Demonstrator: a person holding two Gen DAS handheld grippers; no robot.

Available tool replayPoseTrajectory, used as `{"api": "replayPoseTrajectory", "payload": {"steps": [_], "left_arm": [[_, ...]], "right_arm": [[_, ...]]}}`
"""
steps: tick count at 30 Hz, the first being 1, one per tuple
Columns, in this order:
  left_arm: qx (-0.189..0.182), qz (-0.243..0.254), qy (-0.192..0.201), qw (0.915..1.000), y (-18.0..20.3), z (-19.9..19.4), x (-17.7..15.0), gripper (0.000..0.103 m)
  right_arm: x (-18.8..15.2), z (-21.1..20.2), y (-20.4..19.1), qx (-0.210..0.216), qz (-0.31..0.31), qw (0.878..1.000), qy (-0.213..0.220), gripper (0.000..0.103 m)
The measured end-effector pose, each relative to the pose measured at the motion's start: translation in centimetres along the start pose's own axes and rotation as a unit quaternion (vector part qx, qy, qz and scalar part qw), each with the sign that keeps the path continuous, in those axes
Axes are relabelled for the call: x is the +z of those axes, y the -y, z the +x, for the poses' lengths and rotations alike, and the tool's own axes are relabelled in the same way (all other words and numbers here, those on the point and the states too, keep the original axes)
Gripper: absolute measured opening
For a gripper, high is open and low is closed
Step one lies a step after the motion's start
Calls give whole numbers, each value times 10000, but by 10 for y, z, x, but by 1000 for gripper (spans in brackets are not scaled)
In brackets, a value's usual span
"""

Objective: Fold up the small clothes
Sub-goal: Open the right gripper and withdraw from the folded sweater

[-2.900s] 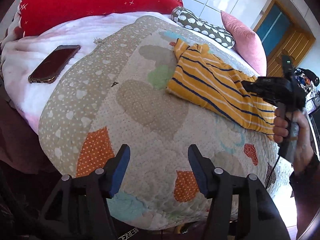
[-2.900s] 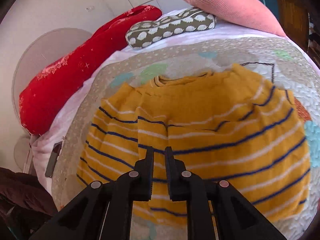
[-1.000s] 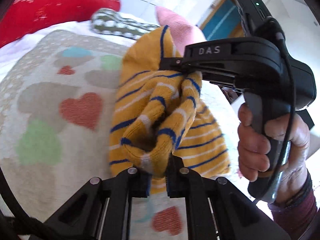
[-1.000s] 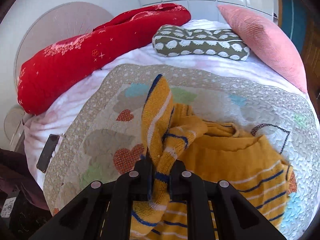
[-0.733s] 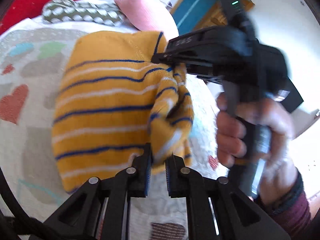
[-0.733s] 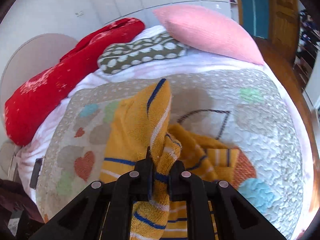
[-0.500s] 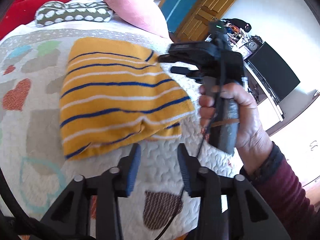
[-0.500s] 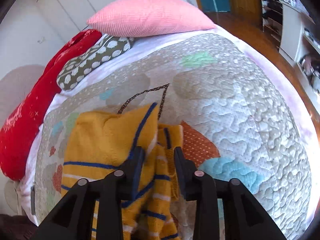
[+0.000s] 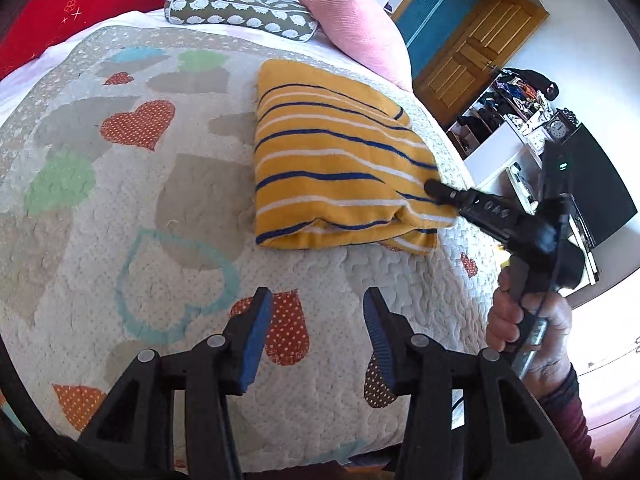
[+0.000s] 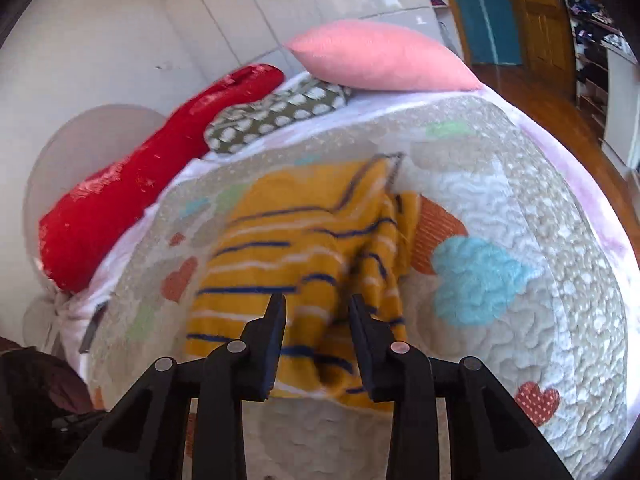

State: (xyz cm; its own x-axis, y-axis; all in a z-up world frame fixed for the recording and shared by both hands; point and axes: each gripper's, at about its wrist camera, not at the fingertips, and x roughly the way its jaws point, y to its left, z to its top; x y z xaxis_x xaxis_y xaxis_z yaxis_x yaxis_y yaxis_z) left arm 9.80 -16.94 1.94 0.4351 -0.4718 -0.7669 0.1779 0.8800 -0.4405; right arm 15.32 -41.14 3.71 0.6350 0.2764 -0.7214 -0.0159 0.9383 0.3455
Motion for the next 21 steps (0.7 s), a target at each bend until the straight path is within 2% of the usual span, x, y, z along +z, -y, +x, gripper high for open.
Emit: {"api": "replayPoseTrajectory", "payload": {"steps": [2,4,5,7,8,10,11,13,15,17,18,19,21], "left_arm": [[53,-63,6,10000,-5,-5,-5,47],[71,-99,21,9999,-6,-8,-7,47],[97,-104,28,9999,-6,-9,-8,48],[188,-87,50,9998,-7,-10,-9,50],[237,-64,67,9997,-6,-10,-9,50],[307,-26,84,9995,-4,-9,-8,50],[333,-11,83,9994,-2,-9,-8,50],[344,0,65,9994,0,-8,-8,50],[344,-1,30,9994,1,-8,-9,50],[365,5,1,9993,3,-9,-9,51],[382,19,6,9993,3,-10,-10,51],[406,33,18,9992,4,-12,-10,52],[466,91,76,9988,3,-17,-11,54]], "right_arm": [[-12,23,26,-786,109,9964,-315,33],[-20,34,50,-1047,317,9929,-472,34],[-20,30,54,-1100,392,9922,-435,33],[-15,18,51,-1616,271,9860,-320,34],[-11,8,48,-1632,238,9862,-165,34],[-4,-15,41,-1487,291,9882,237,34],[-1,-26,33,-1260,272,9907,443,34],[4,-41,11,-648,187,9950,743,35],[5,-42,-11,132,66,9965,825,35],[4,-21,-32,728,-46,9961,493,36],[1,-6,-36,874,-24,9958,262,40],[-2,12,-35,841,63,9964,44,44],[-13,48,-21,306,338,9983,-358,45]]}}
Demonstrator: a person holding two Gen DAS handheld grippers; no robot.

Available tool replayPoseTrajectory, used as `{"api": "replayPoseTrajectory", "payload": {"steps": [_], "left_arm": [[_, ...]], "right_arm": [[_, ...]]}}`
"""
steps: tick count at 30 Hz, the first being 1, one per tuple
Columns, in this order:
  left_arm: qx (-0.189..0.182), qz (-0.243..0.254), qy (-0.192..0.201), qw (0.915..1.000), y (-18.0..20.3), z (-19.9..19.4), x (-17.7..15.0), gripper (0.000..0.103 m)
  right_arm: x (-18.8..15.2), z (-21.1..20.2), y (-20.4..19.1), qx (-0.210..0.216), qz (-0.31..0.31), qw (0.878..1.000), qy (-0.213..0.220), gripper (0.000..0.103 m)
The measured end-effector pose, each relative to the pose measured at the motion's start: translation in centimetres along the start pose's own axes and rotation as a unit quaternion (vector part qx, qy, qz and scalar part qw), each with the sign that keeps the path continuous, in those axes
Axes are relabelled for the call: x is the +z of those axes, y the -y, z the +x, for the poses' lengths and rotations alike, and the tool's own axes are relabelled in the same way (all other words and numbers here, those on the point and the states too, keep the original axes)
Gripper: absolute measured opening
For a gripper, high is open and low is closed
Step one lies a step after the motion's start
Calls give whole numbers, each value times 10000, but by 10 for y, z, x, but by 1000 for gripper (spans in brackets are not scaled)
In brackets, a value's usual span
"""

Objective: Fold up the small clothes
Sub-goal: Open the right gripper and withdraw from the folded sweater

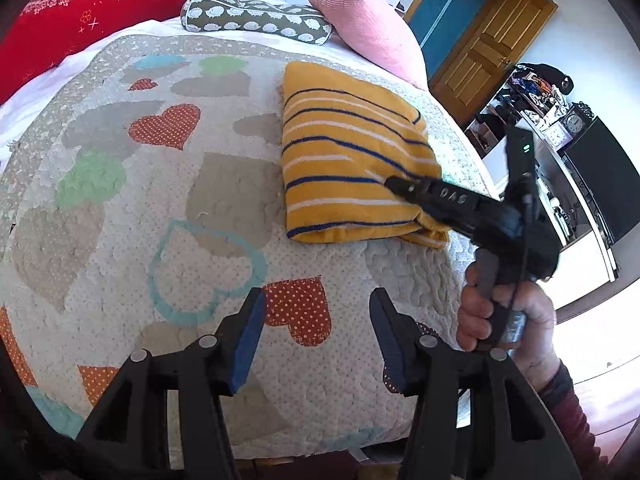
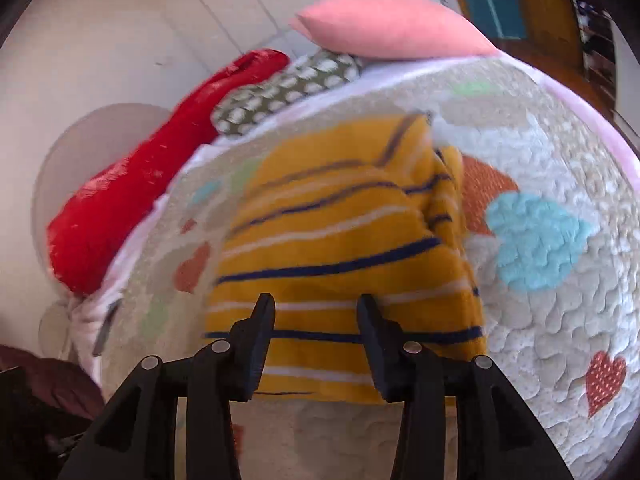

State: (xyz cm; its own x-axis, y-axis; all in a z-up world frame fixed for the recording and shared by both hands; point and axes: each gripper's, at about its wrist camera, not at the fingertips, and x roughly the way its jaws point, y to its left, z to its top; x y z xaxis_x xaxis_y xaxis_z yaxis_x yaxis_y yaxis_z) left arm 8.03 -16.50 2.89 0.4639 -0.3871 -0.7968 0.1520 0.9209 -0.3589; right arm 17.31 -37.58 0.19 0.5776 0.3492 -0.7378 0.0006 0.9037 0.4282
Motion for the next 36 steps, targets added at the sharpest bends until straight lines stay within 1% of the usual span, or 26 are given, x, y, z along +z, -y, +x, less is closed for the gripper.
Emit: {"api": "replayPoseTrajectory", "payload": {"steps": [1,2,5,6,8,9,10,11,12,14,15,17,18,19,21,23,26,29,31,32,33,36], "left_arm": [[46,38,45,10000,-1,-3,0,57],[92,71,97,9999,-2,-5,0,58],[250,113,187,9994,-6,-6,2,58],[254,105,193,9994,-7,-5,2,58],[223,55,181,9996,-9,-3,3,58],[205,29,158,9997,-10,-2,4,58],[196,13,144,9997,-11,-3,4,58],[217,13,154,9996,-11,-4,5,58],[255,11,190,9995,-13,-6,5,58],[365,-15,310,9989,-17,-14,7,58],[433,-25,364,9984,-20,-18,9,59],[597,-52,453,9972,-26,-26,11,62],[687,-51,494,9964,-29,-31,12,63],[811,-24,565,9951,-32,-36,12,65],[1037,38,742,9918,-35,-46,12,68],[1271,98,922,9876,-35,-54,11,71],[1403,147,1117,9837,-32,-61,9,71],[1523,281,1261,9799,-23,-66,7,71],[1730,442,1395,9740,-12,-71,4,73],[1831,538,1476,9705,-6,-74,3,77],[1907,611,1547,9674,-2,-77,2,78],[2167,788,1866,9550,13,-89,-3,84]], "right_arm": [[-5,12,10,-120,112,9997,-152,42],[-9,13,15,-64,150,9998,-96,41],[-6,-10,8,97,95,9999,76,42],[0,-20,4,140,64,9996,229,43],[17,-36,-1,54,-55,9982,593,45],[30,-40,-3,-8,-99,9973,732,48],[44,-40,-4,-100,-121,9964,836,52],[59,-35,-5,-231,-151,9956,897,53],[75,-24,-7,-397,-223,9950,891,55],[100,3,-1,-805,-360,9934,739,56],[109,22,5,-1038,-360,9924,559,57],[117,66,24,-1524,-215,9881,-41,66],[117,79,35,-1613,-48,9866,-233,77],[116,79,47,-1554,178,9876,-139,82],[114,64,58,-1340,613,9890,93,82],[107,40,60,-1301,752,9881,334,82],[88,0,54,-1259,475,9892,584,82],[59,-39,49,-1261,293,9883,806,82],[36,-64,47,-1220,259,9873,989,82],[24,-74,46,-1244,217,9861,1083,82],[14,-82,43,-1281,136,9848,1164,82],[-20,-98,32,-1501,-134,9795,1334,82]]}}
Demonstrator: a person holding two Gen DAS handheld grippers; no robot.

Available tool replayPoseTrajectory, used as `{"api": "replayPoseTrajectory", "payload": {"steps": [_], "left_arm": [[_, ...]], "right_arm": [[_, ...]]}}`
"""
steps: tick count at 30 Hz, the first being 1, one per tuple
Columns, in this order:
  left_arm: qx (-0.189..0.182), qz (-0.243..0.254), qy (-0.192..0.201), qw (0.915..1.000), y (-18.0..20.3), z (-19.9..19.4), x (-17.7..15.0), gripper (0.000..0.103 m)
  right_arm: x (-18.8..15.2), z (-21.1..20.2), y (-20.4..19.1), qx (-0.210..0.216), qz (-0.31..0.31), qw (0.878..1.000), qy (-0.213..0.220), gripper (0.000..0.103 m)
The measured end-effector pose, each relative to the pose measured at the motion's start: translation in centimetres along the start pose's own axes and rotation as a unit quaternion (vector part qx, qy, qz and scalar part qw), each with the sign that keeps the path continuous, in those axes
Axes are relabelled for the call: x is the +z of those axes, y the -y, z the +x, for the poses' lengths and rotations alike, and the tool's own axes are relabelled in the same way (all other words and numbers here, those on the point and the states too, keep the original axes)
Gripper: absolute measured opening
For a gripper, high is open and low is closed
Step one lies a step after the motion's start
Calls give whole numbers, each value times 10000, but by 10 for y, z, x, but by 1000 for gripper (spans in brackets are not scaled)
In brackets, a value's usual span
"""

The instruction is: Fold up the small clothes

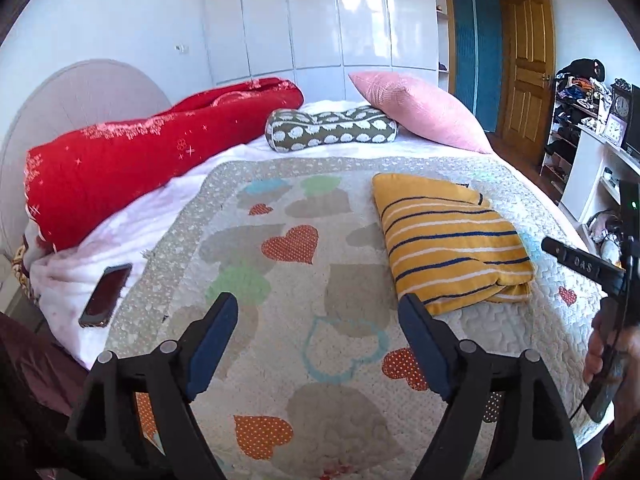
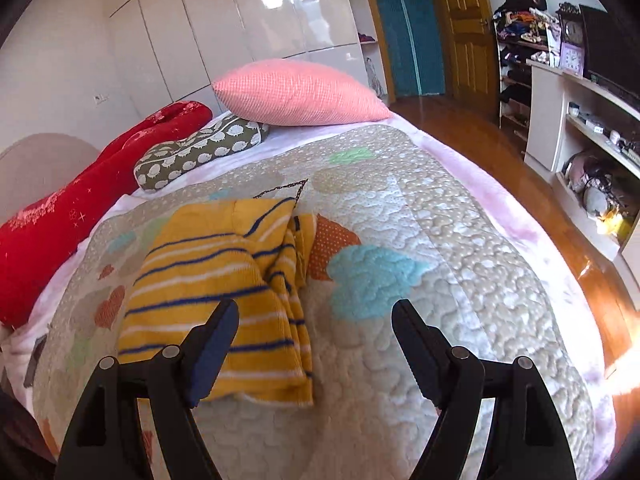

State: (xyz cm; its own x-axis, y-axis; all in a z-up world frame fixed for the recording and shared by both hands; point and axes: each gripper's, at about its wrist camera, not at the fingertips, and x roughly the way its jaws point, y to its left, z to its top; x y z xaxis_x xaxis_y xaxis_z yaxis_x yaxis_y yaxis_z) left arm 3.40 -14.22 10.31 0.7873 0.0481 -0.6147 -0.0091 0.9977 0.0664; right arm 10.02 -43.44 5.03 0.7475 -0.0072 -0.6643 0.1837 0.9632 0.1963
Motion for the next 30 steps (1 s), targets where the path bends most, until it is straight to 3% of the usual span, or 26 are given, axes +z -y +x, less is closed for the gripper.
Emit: {"api": "replayPoseTrajectory", "payload": {"steps": [7,12,17,21,25,30], "left_arm": [[354,49,662,9972,8,-33,7,92],[338,-64,659,9972,6,-42,7,92],[298,-27,609,9977,7,-46,4,92],[97,-80,411,9991,5,-41,-1,92],[-347,-285,-78,9990,1,-18,-9,92],[-1118,-514,-772,9894,-1,32,-19,92]], "right_arm": [[-41,-51,-10,-85,-161,9989,437,85],[-51,-78,-23,-144,-438,9960,767,94],[-62,-92,-32,-232,-626,9935,918,96],[-71,-89,-29,-182,-481,9958,756,97],[-82,-80,-19,-230,-254,9983,465,97],[-90,-67,-4,-47,137,9998,154,97]]}}
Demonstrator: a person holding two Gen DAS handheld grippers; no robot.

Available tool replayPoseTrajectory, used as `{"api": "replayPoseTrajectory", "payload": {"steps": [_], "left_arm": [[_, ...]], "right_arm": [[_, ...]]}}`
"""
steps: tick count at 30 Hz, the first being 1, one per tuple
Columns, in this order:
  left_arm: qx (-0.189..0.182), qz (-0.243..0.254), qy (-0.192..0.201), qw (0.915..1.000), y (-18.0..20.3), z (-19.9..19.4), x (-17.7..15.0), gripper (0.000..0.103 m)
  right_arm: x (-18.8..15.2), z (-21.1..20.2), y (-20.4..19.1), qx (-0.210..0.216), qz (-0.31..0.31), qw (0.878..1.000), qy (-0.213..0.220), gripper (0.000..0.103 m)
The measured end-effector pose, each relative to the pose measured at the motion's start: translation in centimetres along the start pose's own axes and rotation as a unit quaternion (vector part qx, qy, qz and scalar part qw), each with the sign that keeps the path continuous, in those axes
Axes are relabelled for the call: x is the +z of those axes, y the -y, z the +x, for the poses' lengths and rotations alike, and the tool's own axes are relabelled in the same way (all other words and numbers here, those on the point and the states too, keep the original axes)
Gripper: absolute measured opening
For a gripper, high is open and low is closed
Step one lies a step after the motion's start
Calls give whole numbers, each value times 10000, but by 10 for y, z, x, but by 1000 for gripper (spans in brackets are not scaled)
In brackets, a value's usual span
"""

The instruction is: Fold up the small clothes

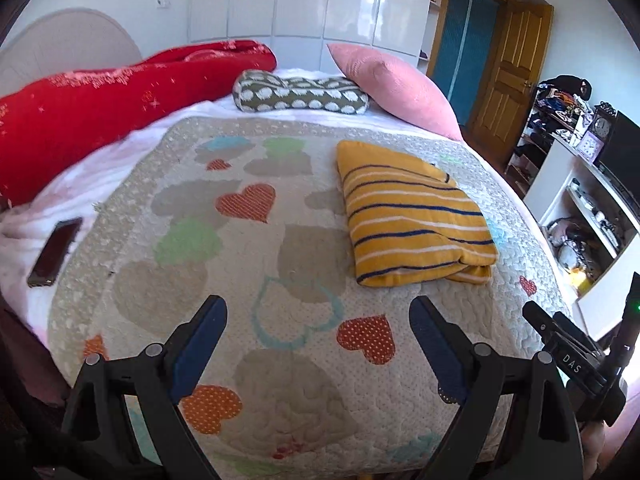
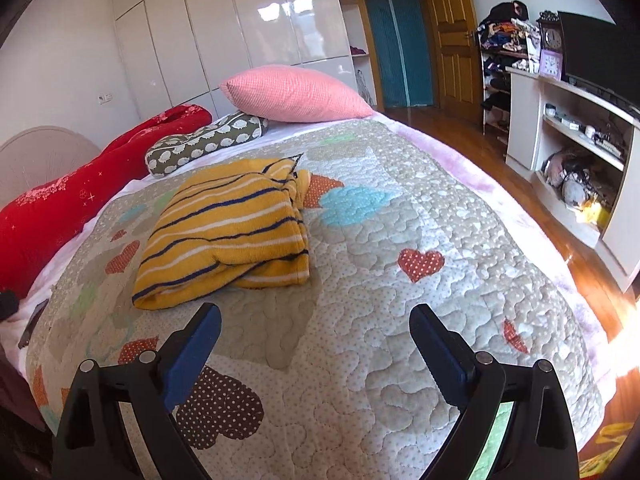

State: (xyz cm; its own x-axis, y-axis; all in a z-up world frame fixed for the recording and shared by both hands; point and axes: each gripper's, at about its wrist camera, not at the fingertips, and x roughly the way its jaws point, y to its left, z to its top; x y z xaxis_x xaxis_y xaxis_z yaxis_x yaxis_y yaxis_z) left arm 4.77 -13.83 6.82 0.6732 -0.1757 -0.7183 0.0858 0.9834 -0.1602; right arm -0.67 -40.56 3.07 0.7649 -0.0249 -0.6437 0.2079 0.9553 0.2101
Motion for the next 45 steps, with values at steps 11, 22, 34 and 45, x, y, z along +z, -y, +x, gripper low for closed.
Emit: {"api": "replayPoseTrajectory", "payload": {"steps": [11,22,34,45], "left_arm": [[-1431,-504,-1226,9808,0,141,49,92],[-2070,-742,-1819,9584,8,232,110,92],[-2633,-828,-2226,9350,31,263,121,71],[-2515,-580,-1644,9520,4,187,140,48]], "right_arm": [[5,63,52,1378,1600,9738,-848,97],[89,158,49,1465,1412,9723,-1154,97],[129,240,14,2093,1390,9539,-1642,45],[145,179,-52,2394,995,9583,-1201,31]]}}
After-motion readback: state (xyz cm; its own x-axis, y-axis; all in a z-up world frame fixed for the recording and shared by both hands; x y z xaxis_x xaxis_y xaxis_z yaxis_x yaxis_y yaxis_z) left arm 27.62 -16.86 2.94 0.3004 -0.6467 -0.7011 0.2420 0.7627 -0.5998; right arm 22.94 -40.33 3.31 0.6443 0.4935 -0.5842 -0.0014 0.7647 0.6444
